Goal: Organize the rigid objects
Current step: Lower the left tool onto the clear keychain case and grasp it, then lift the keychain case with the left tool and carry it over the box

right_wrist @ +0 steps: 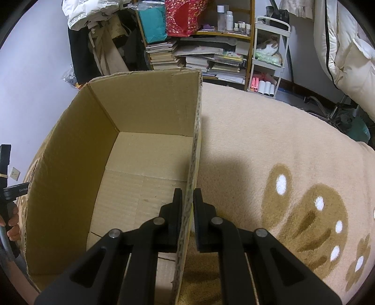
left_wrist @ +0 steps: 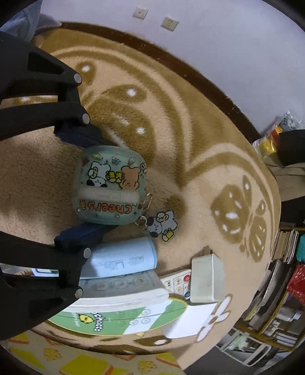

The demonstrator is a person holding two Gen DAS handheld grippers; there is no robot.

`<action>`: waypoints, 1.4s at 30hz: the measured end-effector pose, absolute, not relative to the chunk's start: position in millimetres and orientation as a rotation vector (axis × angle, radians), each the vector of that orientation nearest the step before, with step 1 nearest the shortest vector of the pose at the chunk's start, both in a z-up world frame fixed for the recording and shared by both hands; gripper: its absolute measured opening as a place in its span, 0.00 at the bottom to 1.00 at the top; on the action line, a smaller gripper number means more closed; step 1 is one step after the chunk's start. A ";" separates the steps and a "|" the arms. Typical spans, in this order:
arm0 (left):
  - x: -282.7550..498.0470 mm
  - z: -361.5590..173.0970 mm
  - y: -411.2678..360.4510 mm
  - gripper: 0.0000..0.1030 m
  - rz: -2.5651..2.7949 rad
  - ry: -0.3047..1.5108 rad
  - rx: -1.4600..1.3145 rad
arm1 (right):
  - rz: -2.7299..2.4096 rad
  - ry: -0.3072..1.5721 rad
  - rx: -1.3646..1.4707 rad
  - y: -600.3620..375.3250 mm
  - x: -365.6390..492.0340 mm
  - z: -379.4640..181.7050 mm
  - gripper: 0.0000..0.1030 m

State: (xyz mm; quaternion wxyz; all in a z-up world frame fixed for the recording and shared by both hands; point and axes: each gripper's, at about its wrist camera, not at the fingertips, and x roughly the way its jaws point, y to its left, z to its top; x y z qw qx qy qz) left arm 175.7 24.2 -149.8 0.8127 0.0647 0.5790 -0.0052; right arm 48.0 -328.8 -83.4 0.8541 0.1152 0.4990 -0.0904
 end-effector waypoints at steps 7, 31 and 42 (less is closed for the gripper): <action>152.2 -117.4 17.0 0.54 -0.036 1.123 0.173 | -0.202 1.043 0.247 -324.2 48.0 -83.8 0.09; 77.2 -1.2 -54.0 0.54 -0.184 0.794 0.321 | -0.205 1.040 0.240 -320.2 44.2 -86.0 0.09; 51.0 22.5 -125.8 0.54 -0.315 0.722 0.347 | -0.202 1.041 0.244 -319.3 45.0 -86.4 0.09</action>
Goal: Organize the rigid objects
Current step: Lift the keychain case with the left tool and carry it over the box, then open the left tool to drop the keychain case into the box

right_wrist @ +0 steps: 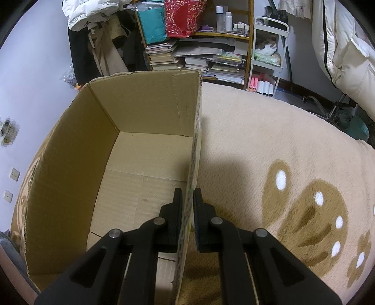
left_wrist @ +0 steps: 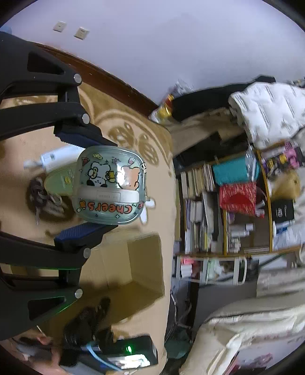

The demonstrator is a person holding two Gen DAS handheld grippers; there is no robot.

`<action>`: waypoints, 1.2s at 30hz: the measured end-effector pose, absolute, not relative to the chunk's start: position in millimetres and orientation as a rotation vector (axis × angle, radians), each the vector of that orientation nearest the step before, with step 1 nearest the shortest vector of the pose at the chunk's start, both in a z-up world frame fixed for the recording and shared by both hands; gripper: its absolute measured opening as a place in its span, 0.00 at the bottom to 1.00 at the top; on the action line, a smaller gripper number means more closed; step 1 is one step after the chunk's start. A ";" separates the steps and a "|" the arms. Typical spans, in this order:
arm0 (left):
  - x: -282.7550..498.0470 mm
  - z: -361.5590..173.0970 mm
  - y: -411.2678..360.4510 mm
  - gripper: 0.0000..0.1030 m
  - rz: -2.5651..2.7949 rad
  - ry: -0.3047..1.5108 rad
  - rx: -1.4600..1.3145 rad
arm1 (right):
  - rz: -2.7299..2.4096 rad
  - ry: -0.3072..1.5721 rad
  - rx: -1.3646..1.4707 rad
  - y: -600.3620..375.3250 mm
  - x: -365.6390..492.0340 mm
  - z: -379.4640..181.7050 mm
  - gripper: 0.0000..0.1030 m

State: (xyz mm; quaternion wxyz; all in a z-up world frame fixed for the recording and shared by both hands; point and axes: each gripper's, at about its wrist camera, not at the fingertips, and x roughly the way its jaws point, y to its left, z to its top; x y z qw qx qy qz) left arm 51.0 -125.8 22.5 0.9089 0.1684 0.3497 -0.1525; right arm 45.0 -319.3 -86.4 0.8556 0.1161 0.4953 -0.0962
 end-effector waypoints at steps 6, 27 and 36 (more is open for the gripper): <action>38.5 25.2 -166.8 0.54 -0.374 0.676 0.404 | -0.197 1.041 0.246 -317.7 46.6 -87.3 0.09; 60.6 -27.9 -207.7 0.54 -0.468 0.850 0.354 | -0.181 1.036 0.282 -320.4 44.0 -90.1 0.10; 63.7 -41.8 -206.6 0.55 -0.459 0.886 0.361 | -0.181 1.037 0.279 -320.5 44.4 -90.5 0.10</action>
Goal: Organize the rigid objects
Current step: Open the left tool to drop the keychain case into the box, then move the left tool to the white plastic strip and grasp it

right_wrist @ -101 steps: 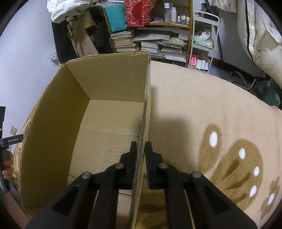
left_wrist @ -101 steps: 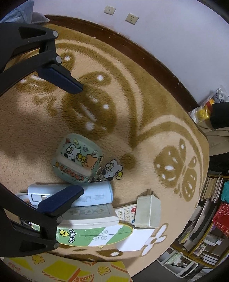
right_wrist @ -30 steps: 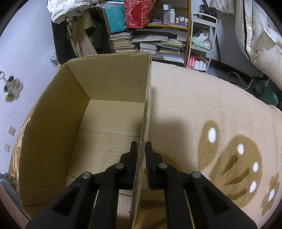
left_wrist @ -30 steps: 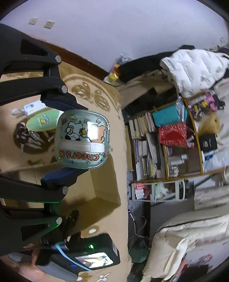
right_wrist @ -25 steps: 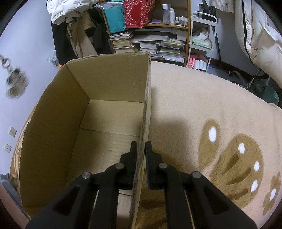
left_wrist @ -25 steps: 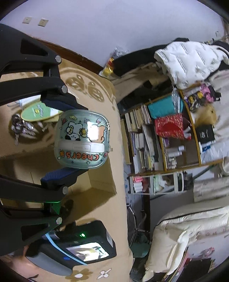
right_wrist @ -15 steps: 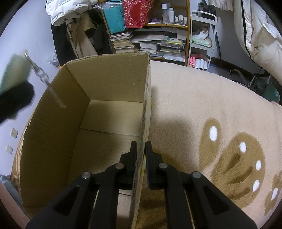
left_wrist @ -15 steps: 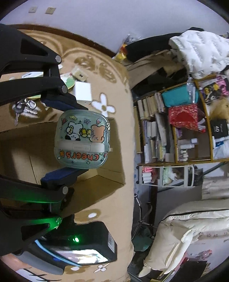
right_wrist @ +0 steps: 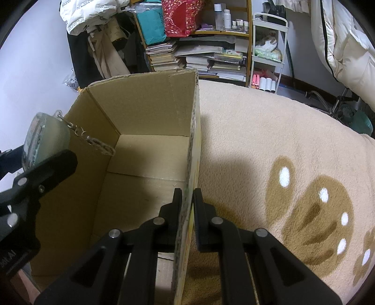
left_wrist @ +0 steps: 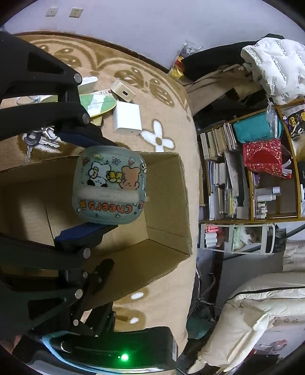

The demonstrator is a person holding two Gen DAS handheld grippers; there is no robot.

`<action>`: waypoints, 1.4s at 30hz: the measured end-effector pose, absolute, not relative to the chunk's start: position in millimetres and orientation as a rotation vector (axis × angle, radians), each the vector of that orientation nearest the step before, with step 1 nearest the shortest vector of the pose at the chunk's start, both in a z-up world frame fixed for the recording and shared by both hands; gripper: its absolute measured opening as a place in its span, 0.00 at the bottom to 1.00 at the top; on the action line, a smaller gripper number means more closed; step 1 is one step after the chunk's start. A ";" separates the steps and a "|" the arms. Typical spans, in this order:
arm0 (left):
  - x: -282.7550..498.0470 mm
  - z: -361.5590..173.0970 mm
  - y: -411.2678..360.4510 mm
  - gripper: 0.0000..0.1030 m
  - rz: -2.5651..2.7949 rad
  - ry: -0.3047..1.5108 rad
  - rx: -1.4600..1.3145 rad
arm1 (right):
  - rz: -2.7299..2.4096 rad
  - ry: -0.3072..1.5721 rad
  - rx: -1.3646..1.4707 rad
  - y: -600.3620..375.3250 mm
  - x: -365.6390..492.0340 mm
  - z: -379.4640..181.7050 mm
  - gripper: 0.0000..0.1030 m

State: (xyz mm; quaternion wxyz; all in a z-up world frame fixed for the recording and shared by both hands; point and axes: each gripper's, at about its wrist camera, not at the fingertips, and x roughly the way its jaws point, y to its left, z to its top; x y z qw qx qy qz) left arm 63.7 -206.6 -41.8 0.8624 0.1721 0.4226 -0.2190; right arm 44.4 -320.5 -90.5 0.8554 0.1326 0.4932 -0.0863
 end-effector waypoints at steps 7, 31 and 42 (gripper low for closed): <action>56.6 -35.8 -205.0 0.69 -0.466 0.862 0.387 | -0.166 1.034 0.297 -320.1 43.1 -91.2 0.12; 87.0 -32.8 -101.1 0.99 -0.203 0.866 0.340 | -0.182 1.036 0.284 -324.1 40.3 -90.8 0.11; 115.3 -68.6 -57.4 0.99 -0.163 0.989 0.272 | -0.182 1.043 0.271 -323.0 40.2 -91.6 0.11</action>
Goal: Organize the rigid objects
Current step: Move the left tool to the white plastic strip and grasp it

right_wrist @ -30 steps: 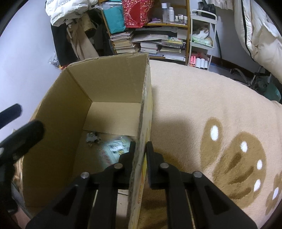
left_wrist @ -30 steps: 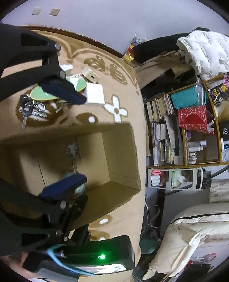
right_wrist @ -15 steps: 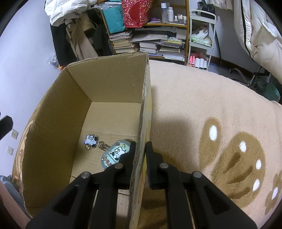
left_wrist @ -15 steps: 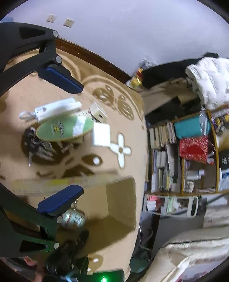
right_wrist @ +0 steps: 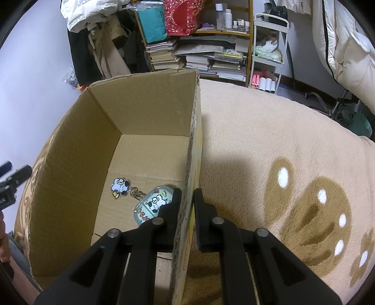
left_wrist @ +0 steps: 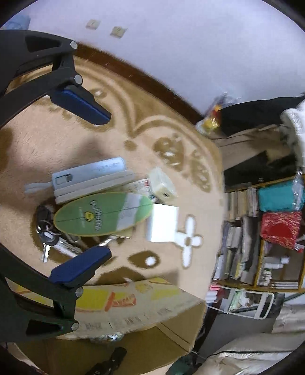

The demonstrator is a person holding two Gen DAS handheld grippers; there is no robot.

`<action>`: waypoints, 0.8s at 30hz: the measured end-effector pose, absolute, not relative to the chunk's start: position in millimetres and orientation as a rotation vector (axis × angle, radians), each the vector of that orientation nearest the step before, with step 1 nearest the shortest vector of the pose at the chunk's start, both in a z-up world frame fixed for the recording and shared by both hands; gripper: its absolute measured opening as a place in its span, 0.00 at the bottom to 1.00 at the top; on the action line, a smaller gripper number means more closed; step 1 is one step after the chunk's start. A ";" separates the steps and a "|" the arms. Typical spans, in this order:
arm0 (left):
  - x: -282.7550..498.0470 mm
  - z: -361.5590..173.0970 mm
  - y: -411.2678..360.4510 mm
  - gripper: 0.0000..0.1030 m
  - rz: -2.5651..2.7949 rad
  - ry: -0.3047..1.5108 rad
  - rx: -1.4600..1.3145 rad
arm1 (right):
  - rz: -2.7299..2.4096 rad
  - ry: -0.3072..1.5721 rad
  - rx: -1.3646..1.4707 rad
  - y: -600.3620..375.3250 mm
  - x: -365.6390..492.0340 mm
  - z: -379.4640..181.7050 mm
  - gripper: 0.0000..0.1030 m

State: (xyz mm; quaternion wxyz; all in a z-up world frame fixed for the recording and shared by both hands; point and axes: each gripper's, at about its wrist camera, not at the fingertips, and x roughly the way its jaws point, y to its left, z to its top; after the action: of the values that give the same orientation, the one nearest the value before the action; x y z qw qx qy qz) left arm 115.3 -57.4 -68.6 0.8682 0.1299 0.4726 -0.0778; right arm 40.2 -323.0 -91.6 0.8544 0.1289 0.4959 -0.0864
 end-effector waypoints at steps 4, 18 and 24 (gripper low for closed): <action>122.3 -80.7 -45.9 0.99 -0.137 1.027 0.232 | -0.182 1.046 0.268 -321.8 41.2 -92.2 0.11; 128.5 -113.6 -39.4 0.50 -0.104 1.149 0.208 | -0.177 1.047 0.267 -321.9 41.6 -92.5 0.11; 127.9 -122.8 -41.8 0.31 -0.124 1.192 0.188 | -0.177 1.048 0.267 -321.8 41.7 -92.6 0.11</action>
State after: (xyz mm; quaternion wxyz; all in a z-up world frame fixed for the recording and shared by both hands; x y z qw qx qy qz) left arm 127.9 -41.8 -122.8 0.8216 0.0884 0.5602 -0.0583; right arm 41.7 -321.8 -92.6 0.8536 0.1271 0.4980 -0.0844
